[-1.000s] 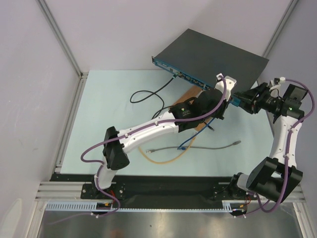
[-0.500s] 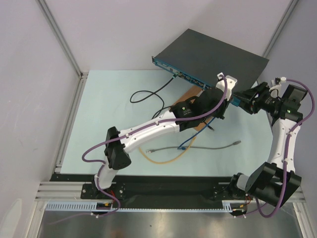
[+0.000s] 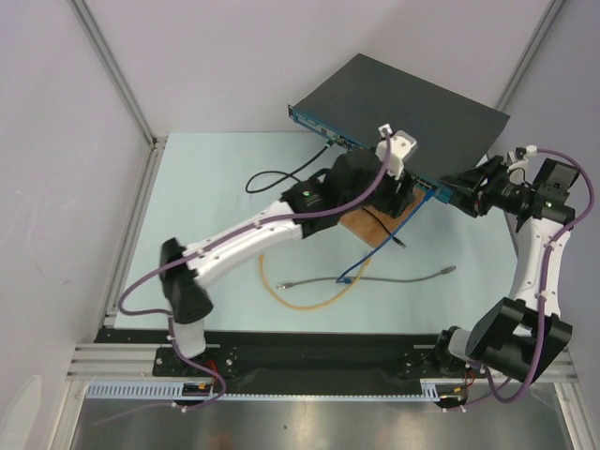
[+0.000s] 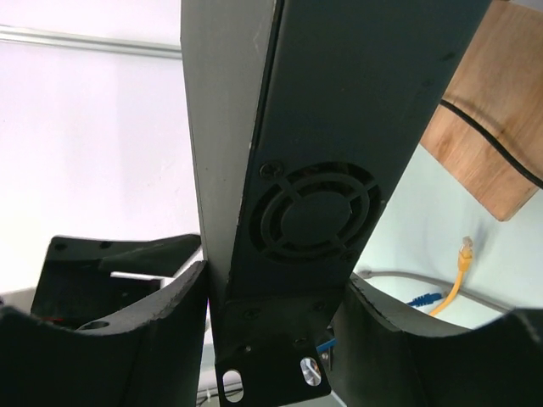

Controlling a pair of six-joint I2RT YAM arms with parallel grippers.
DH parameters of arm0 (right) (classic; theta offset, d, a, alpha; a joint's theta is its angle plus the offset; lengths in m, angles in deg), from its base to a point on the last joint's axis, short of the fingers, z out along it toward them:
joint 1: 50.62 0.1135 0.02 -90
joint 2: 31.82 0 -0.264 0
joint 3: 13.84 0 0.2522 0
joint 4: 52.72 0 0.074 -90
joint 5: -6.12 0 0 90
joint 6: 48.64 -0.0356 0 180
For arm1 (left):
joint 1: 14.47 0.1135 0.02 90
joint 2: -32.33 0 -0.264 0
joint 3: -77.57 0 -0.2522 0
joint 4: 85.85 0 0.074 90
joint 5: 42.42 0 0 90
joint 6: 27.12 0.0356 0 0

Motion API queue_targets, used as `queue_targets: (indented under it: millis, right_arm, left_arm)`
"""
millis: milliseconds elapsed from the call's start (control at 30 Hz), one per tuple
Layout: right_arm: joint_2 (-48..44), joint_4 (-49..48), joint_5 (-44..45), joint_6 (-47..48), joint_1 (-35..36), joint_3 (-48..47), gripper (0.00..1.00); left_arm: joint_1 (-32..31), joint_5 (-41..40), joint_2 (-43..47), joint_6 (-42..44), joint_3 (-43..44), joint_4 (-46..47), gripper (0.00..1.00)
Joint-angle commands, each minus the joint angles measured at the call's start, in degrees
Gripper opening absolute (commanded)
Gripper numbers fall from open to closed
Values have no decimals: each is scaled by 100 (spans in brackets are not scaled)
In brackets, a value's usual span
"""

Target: Insert the plug into the switch port

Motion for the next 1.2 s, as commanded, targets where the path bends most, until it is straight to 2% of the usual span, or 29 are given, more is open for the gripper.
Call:
queue_targets:
  millis: [0, 33, 67, 133, 167, 200, 233, 267, 300, 333, 433, 533, 633, 667, 767, 867, 900, 1000, 1033, 1167]
  right_arm:
    - [151, -108, 103, 837, -31, -316, 1]
    - [178, 6, 68, 881, -31, -351, 6]
    - [221, 68, 67, 1021, -31, -412, 19]
    - [248, 217, -38, 1145, -57, -483, 36]
    - [266, 287, -64, 1302, -75, -518, 55]
    - [309, 349, -99, 1382, -118, -606, 65]
    - [327, 523, -161, 1504, -145, -667, 74]
    - [362, 638, -161, 1732, -162, -729, 88]
    - [415, 753, -144, 1847, -197, -851, 96]
    - [441, 963, -135, 1953, -224, -913, 100]
    - [564, 1333, -126, 2270, -312, -1133, 100]
    - [626, 1658, -12, 2577, -399, -1379, 100]
    - [635, 1773, 58, 2735, -470, -1598, 100]
    - [626, 1791, 67, 2762, -496, -1652, 100]
    - [635, 1887, 129, 2937, -523, -1932, 100]
    - [687, 2080, 181, 3175, -523, -2301, 100]
    - [696, 2255, 251, 3228, -514, -2407, 100]
    - [670, 2406, 593, 3246, -514, -2758, 100]
    - [609, 2380, 673, 3229, -514, -2803, 100]
    - [301, 2169, 928, 3176, -435, -2848, 100]
  left_arm:
    - [41, 964, 1434, 776, -872, -135, 74]
    - [50, 1096, 1897, 855, -1120, -336, 76]
    - [103, 1445, 2111, 1108, -1366, -434, 79]
    - [304, 1693, 2707, 1338, -2017, -741, 85]
    - [436, 1869, 2876, 1539, -2228, -847, 86]
    - [594, 2384, 3060, 1637, -2639, -970, 94]
    - [943, 2546, 3219, 1725, -2834, -1215, 97]
    - [1147, 2704, 3525, 1969, -3028, -1357, 98]
    - [1366, 3097, 3632, 2085, -3343, -1506, 99]
    - [1795, 3240, 3738, 2208, -3477, -1812, 100]
    - [2456, 3479, 4168, 2805, -3986, -2314, 100]
    - [3736, 3557, 4582, 3839, -4593, -2622, 99]
    - [4398, 3436, 4671, 4685, -5138, -3026, 98]
    - [4453, 3383, 4627, 5244, -5348, -3132, 97]
    - [4471, 3373, 4521, 6169, -5665, -3406, 95]
    - [4331, 3287, 4232, 6577, -5903, -3362, 95]
    - [4244, 3111, 4074, 6542, -5956, -3275, 93]
    - [4085, 2881, 3354, 5595, -5843, -2573, 83]
    - [4085, 2881, 3222, 4993, -5834, -2432, 83]
    - [4085, 3092, 2913, 3513, -6052, -1667, 83]
